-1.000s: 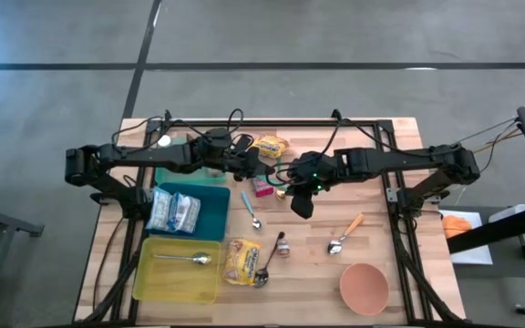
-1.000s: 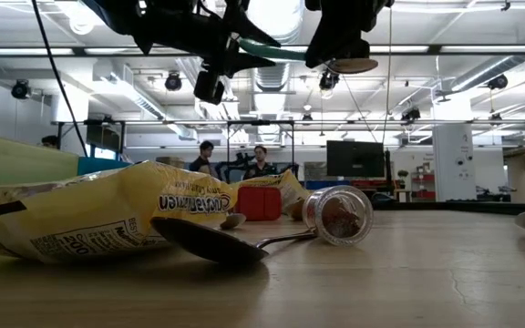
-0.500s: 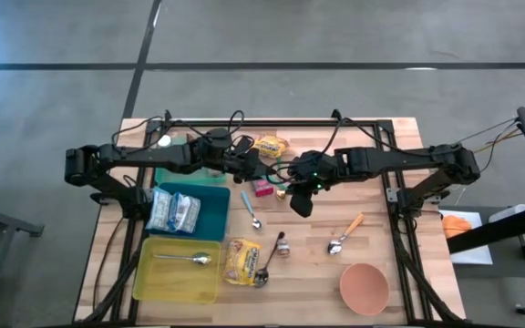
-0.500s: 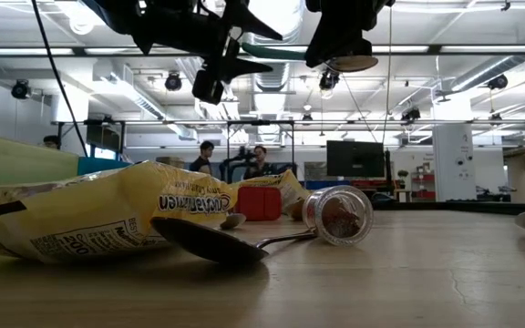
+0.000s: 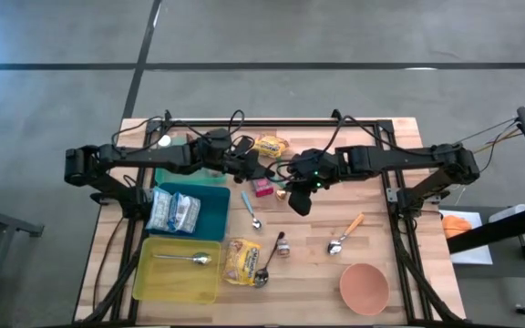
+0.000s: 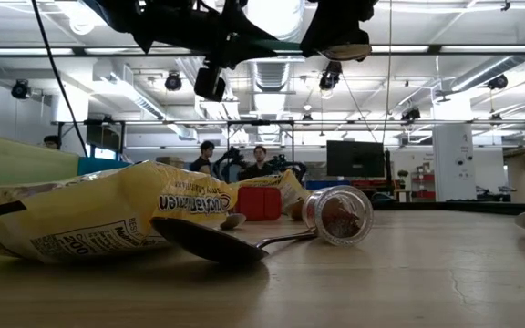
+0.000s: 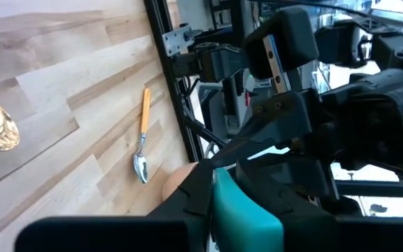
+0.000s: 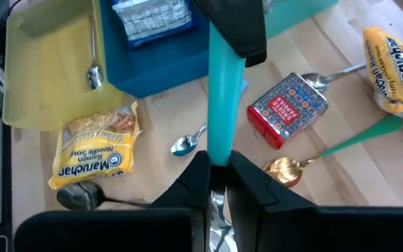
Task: Pick & Place Food Item
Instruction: Put the light green spoon into the yellow bin
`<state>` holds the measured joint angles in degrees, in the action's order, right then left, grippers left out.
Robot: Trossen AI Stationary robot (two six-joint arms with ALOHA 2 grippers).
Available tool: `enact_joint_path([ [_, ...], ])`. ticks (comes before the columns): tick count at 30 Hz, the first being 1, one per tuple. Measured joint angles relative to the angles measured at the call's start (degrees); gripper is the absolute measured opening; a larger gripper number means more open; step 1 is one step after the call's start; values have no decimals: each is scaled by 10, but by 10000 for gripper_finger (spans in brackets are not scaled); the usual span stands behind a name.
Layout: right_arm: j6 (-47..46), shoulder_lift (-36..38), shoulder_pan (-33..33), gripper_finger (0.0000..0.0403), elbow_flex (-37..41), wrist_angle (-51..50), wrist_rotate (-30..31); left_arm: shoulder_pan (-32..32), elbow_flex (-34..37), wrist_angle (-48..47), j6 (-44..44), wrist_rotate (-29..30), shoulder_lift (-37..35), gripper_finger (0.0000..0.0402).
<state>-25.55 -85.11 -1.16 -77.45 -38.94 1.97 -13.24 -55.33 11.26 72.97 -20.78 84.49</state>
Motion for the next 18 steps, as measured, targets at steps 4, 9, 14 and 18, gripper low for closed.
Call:
enact_joint_path([
  [4,-1,-2,-6,20,0,0,0,2,2,8,-12,0,0,46],
  [9,-33,-1,-7,56,1,3,25,3,3,14,-16,3,0,46],
  [14,-42,-1,-7,143,1,7,18,3,2,20,-16,4,-1,46],
  [18,-42,0,-7,209,1,5,-7,3,2,13,-23,-24,-11,46],
])
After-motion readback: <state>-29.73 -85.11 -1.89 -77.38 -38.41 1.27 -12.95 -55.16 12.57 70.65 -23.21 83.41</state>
